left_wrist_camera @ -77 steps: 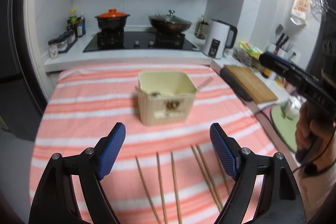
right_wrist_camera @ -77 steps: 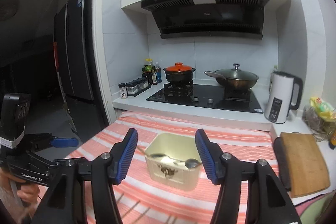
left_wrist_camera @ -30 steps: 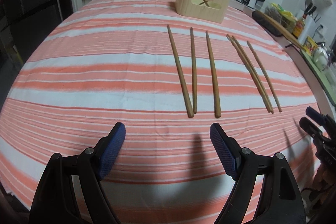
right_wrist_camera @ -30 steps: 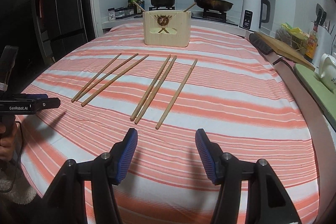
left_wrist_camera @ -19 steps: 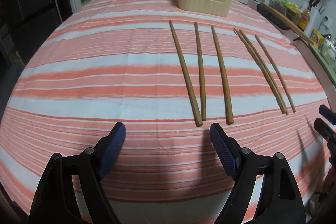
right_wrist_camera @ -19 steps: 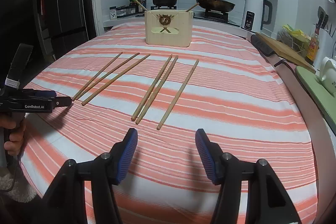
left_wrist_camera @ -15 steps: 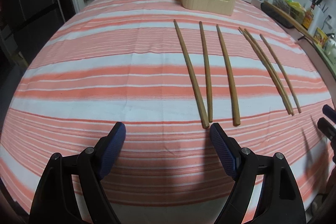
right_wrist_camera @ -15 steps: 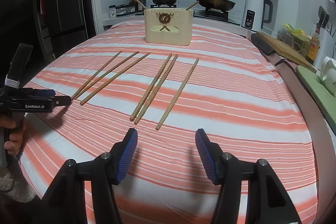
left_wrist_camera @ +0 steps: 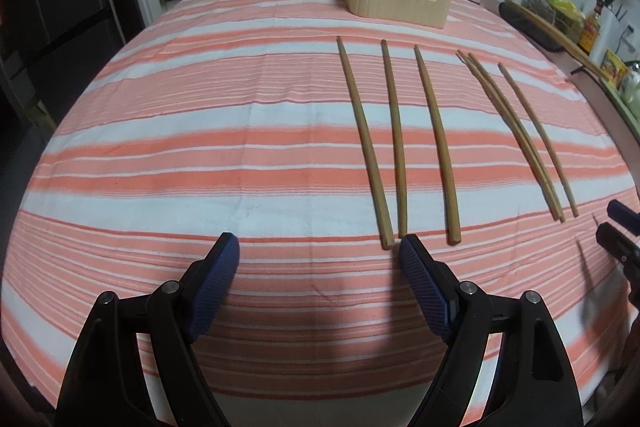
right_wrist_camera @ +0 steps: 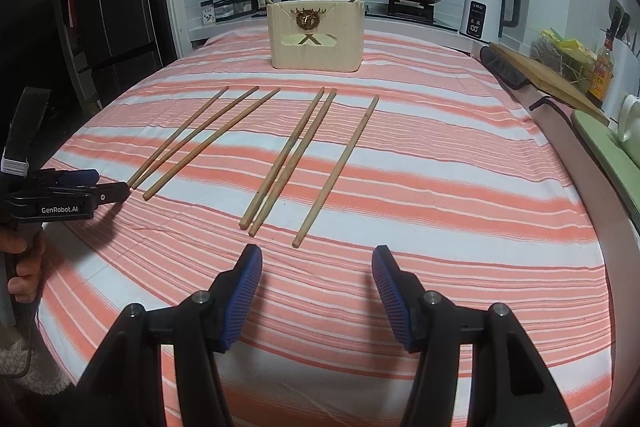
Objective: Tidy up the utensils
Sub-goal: 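Move both open tools back over the row of wooden chopsticks, then close the left tool on a chopstick while the right tool grasps another chopstick, then lift and carry both held chopsticks toward the cream box, then open the left tool over the box while the right tool releases its chopstick, then move both open tools back over the remaining chopsticks, then close the left tool on a chopstick while the right tool grasps another chopstick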
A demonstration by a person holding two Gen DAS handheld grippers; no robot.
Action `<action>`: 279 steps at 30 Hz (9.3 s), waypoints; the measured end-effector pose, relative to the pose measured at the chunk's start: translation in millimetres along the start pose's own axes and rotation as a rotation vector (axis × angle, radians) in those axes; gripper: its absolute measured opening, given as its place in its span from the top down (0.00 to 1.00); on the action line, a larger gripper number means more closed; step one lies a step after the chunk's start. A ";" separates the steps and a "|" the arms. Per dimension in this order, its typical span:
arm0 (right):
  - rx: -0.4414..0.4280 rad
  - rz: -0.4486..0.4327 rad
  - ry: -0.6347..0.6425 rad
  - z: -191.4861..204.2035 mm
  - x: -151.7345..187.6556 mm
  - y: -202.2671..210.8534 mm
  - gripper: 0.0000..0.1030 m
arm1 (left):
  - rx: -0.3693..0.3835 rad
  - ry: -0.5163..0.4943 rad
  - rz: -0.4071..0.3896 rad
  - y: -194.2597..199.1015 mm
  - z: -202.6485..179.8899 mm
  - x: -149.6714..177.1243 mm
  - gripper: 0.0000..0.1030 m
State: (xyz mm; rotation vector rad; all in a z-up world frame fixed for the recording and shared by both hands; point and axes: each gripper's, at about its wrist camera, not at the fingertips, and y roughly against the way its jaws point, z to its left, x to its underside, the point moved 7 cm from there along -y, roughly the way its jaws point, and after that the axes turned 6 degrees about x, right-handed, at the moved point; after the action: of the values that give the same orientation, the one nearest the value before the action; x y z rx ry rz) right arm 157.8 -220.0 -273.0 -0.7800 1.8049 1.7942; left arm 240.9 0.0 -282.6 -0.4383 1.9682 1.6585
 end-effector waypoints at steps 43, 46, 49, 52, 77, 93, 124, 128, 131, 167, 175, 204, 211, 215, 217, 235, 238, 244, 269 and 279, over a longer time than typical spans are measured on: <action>0.065 0.077 -0.049 -36.0 -3.6 -34.0 0.74 | -0.004 -0.052 -0.008 0.3 -5.3 1.8 0.36; 0.080 0.073 -0.029 -32.8 -3.7 -34.8 0.73 | 0.006 -0.063 -0.011 0.9 -10.0 2.5 0.47; 0.092 0.071 -0.021 -31.9 -4.0 -34.8 0.86 | 0.026 -0.096 -0.018 1.9 -19.0 2.7 0.83; 0.086 0.074 -0.029 -33.2 -6.3 -35.6 0.95 | 0.024 -0.113 -0.022 1.5 -24.7 2.1 0.96; 0.067 -0.318 -0.023 -53.9 -151.8 104.9 0.95 | 0.120 -0.131 -0.397 163.3 -17.5 -130.3 0.97; -0.056 -0.379 -0.024 -31.2 -176.9 134.2 0.95 | 0.233 -0.128 -0.419 199.5 -34.6 -145.8 0.97; -0.120 -0.498 -0.006 -25.3 -347.5 89.7 0.95 | 0.312 -0.109 -0.536 186.7 -62.9 -324.1 0.97; -0.113 -0.583 -0.021 -26.0 -388.3 74.6 0.95 | 0.287 -0.092 -0.582 164.2 -63.1 -360.3 0.97; -0.097 -0.650 -0.033 -27.3 -405.2 57.9 0.95 | 0.288 -0.069 -0.588 140.7 -62.4 -375.5 0.97; -0.109 -0.494 0.034 -35.1 -297.9 47.4 0.39 | 0.204 -0.231 -0.114 57.3 -46.6 -168.6 0.31; -0.056 -0.260 0.105 -30.3 -101.8 36.4 0.38 | 0.125 -0.044 -0.023 52.1 -0.2 -17.5 0.31; -0.051 0.080 0.148 22.9 -2.6 -17.8 0.38 | 0.147 -0.081 0.032 23.6 -10.5 4.0 0.31; -0.025 0.110 0.152 24.1 -7.5 -32.0 0.38 | 0.138 -0.085 0.034 23.3 -9.6 4.2 0.31; -0.030 0.111 0.149 26.7 -8.3 -36.3 0.38 | 0.131 -0.085 0.039 20.9 -9.5 4.3 0.31; -0.026 0.107 0.140 26.2 -9.8 -37.6 0.38 | 0.129 -0.090 0.043 18.8 -10.3 4.4 0.31; 0.028 0.102 0.093 2.6 -13.6 -40.9 0.41 | 0.133 -0.126 0.060 -1.1 -16.5 -6.3 0.32; 0.029 0.100 0.098 1.9 -14.2 -42.4 0.41 | 0.110 -0.161 0.059 -6.0 -20.4 -8.4 0.32; 0.019 0.092 0.112 4.0 -19.2 -47.0 0.49 | 0.094 -0.183 0.044 -9.2 -27.3 -11.0 0.43; 0.120 0.077 -0.021 -59.3 -14.1 -39.3 0.94 | 0.057 0.013 -0.006 -0.8 0.7 -6.9 0.77; 0.072 0.078 -0.003 -57.9 -5.9 -36.6 0.66 | 0.066 -0.026 0.001 1.9 1.0 -2.3 0.51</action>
State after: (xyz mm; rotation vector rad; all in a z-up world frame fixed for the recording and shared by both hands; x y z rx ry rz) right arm 190.7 -276.7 -293.9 -0.6883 1.9105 1.7667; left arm 241.9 1.2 -279.9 -0.3891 1.9988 1.5868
